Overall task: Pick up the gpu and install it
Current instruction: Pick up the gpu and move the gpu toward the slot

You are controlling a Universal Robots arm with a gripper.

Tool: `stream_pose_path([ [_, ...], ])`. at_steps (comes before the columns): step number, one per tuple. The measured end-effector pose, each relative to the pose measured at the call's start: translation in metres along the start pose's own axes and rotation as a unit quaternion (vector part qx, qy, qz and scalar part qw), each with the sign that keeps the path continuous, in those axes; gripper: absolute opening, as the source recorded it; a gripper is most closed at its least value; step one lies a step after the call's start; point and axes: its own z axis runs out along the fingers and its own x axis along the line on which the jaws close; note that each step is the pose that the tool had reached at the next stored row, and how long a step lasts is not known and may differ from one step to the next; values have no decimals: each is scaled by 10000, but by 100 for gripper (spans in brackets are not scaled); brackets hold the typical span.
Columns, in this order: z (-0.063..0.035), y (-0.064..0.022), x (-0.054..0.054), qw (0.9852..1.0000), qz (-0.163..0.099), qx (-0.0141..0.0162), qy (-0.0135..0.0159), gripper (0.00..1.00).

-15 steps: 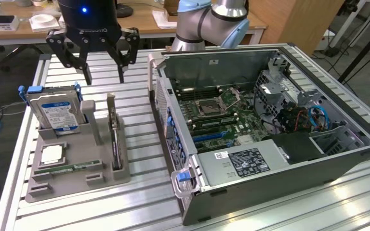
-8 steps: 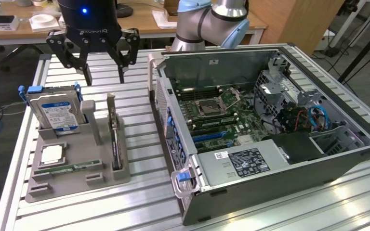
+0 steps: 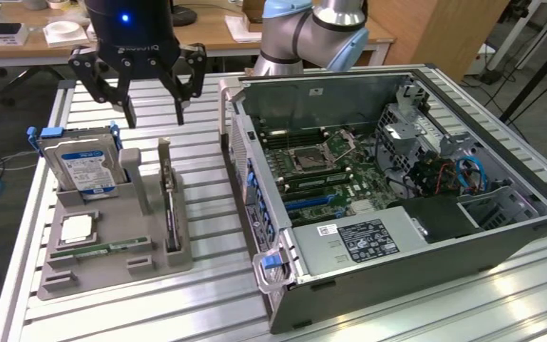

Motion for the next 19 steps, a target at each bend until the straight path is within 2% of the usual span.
stream_pose_path([
  [19, 46, -66, -3, 10000, 0, 1, 1, 65],
])
